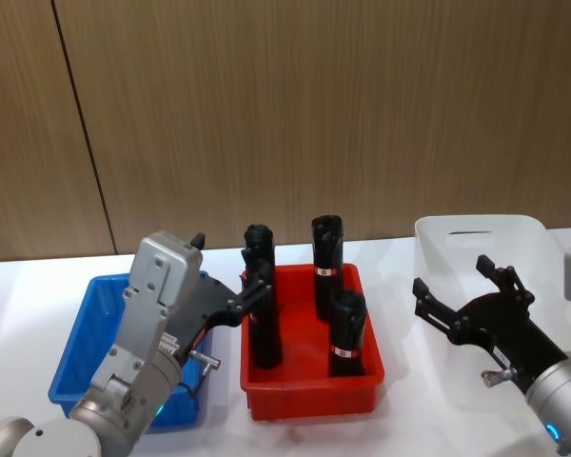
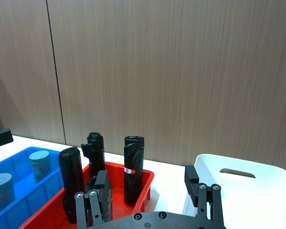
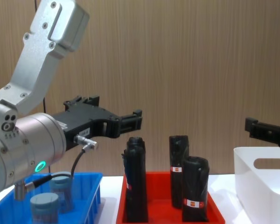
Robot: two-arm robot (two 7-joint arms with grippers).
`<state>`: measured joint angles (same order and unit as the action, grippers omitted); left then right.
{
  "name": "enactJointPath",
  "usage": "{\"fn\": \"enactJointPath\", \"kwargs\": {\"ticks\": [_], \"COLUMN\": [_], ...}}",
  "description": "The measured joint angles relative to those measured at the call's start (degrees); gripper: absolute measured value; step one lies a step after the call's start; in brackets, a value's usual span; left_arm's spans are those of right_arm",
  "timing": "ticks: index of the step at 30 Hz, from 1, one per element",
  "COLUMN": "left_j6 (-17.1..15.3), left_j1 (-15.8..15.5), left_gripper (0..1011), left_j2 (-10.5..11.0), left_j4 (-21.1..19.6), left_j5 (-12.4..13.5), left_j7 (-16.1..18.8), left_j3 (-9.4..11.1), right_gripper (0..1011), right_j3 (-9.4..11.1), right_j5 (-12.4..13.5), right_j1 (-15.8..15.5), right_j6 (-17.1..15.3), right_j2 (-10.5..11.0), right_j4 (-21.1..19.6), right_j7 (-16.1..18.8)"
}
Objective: Pick the cotton swabs from the blue box and place them into the white box.
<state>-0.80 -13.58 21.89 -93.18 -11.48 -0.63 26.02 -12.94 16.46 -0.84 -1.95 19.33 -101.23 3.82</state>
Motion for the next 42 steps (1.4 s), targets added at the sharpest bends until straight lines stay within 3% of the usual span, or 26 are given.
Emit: {"fn": "enactJointPath", "kwargs": {"ticks": [34,42], "left_j6": [0.3,2.1], "left_j1": [0.2,0.9], "left_gripper": [1004,1004], "left_j2": [0.1,1.1], "left_j4": [0.3,1.2], "left_j5": [-0.1,-2.4], "left_j7": [-0.1,-0.9], "left_j3": [-0.1,-1.0], "right_gripper": [1002,1002], "right_j3": [0.0,0.0], "right_j5": [0.0,0.0], "right_j1": [0.0,0.0], "right_j6": [0.0,0.0], "right_j2": [0.0,0.0], "right_j4": [0.0,0.0], "right_j7": [0.0,0.0]}}
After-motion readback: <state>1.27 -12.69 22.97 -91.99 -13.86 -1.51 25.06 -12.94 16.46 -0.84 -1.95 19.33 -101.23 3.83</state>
